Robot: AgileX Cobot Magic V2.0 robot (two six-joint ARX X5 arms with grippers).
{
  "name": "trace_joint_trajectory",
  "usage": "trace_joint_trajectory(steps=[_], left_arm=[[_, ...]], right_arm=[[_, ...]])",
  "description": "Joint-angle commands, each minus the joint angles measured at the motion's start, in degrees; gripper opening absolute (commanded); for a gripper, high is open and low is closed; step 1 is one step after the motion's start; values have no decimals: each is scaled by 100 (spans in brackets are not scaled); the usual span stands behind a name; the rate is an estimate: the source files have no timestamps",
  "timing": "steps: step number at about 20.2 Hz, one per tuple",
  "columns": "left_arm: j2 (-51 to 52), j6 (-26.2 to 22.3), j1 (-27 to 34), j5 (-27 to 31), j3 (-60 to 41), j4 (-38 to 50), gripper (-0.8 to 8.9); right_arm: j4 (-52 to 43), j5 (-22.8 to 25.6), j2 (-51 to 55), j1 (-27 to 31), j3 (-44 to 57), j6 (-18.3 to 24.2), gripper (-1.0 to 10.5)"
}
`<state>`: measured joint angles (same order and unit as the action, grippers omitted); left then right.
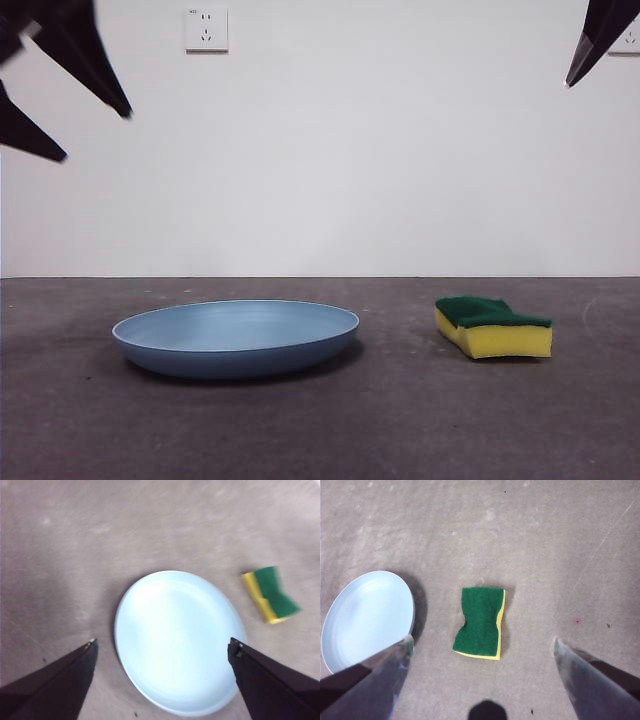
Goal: Pick up the plate,pick up the cloth,clean the plate with the cloth
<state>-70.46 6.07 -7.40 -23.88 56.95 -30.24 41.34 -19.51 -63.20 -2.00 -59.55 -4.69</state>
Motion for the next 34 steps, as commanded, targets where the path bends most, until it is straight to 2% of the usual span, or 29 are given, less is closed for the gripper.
trace_joint_trajectory(steps=[1,8,15,17,19,20,28,31,34], left_arm=[[-623,-17,-170,210,334,-17,427],[-2323,-146,-483,592,710,57,426],[-3182,-164,-730,804,708,234,425],[-3191,-166,-789,929,710,260,302],[-3191,-247,-807,914,708,278,45],[-3191,-334,-822,911,708,278,-14],[-3191,-341,-866,940,708,282,-9],[-3158,-494,-863,1025,723,282,-8],[-2728,-483,-863,1029,728,278,-8]], right_arm=[[-9,-9,-7,-81,-20,2,473],[87,-7,-7,-118,-20,2,473],[116,-7,-7,-118,-20,2,473],[120,-7,-7,-118,-20,2,473],[118,-7,-7,-118,-20,2,473],[116,-7,-7,-118,-20,0,473],[116,-9,-7,-118,-20,0,472],[116,-11,-7,-122,-20,-24,472],[109,-4,-48,-345,-20,33,472]])
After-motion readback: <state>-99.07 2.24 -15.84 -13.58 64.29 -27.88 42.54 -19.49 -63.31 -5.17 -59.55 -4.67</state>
